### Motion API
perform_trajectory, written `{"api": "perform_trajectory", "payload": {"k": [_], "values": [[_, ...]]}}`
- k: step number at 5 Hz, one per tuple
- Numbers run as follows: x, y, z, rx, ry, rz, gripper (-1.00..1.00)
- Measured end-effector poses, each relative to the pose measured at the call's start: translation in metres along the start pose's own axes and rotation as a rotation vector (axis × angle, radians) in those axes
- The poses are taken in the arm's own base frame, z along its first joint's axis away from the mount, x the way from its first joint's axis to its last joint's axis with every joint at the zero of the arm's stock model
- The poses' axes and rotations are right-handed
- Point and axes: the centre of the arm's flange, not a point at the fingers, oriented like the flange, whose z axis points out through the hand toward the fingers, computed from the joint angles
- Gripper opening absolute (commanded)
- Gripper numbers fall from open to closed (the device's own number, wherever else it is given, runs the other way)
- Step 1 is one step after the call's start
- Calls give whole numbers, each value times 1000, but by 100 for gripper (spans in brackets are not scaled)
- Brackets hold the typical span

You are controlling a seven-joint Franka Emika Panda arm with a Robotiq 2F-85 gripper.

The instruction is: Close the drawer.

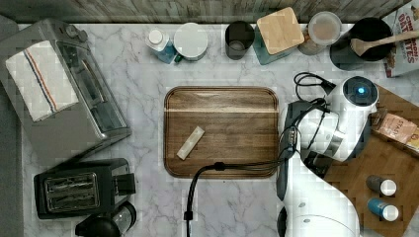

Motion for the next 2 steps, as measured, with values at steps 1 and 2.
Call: {"api": "perform_trajectory", "payload": {"k": [1,2], "values": [[0,0,0,1,0,1,-100],[0,1,1,3,2,-1,-100]]}}
